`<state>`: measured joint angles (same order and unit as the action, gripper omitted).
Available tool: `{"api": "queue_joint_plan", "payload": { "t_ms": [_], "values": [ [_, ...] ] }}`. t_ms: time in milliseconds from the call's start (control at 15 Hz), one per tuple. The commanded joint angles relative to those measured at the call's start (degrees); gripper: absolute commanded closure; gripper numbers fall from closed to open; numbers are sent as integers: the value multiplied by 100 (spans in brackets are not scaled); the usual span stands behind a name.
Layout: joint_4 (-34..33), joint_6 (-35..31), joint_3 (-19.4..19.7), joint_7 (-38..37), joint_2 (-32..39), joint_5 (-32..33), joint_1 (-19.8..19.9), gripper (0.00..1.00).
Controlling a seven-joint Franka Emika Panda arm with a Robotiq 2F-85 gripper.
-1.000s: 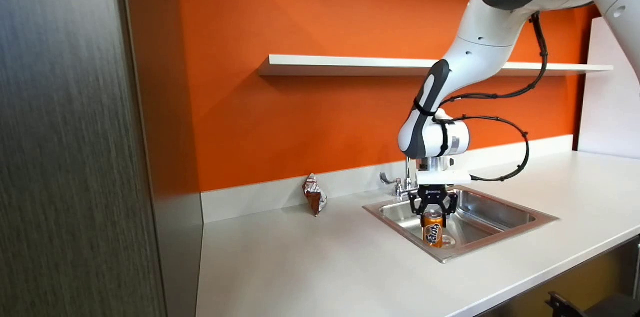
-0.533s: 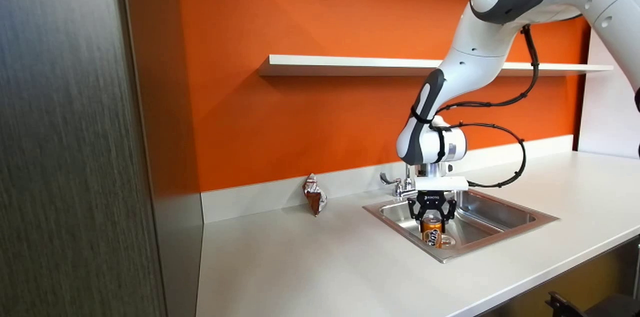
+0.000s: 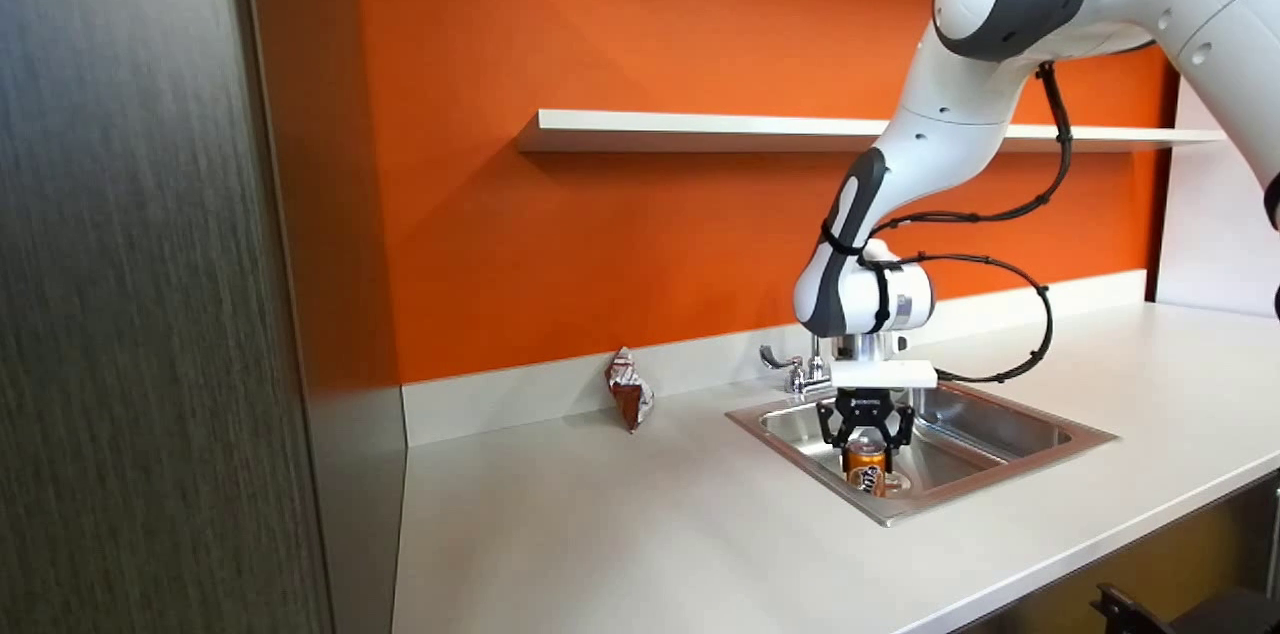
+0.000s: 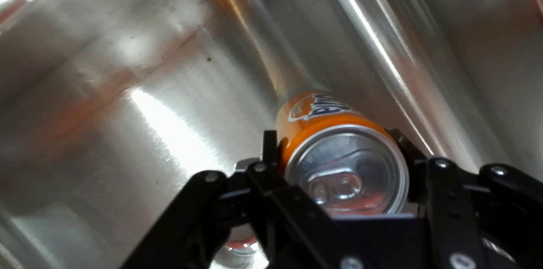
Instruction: Put the orange can inside the sink.
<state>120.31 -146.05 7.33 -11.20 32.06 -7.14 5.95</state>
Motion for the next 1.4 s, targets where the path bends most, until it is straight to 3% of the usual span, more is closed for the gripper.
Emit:
{"api": "queue_joint_plan", "payload": {
  "t_ms": [0,667,733,933,1333],
  "values": [
    [-152,131,-107,144,49,-150,152,62],
    [-197,184,-97,109,135,-155,135,62],
    [-197,195,-91,100,137,-147,128,12],
    [-182,198,-77,87,133,-124,110,1],
    [-91,197,-62,53,35,-105,75,0]
  ]
}}
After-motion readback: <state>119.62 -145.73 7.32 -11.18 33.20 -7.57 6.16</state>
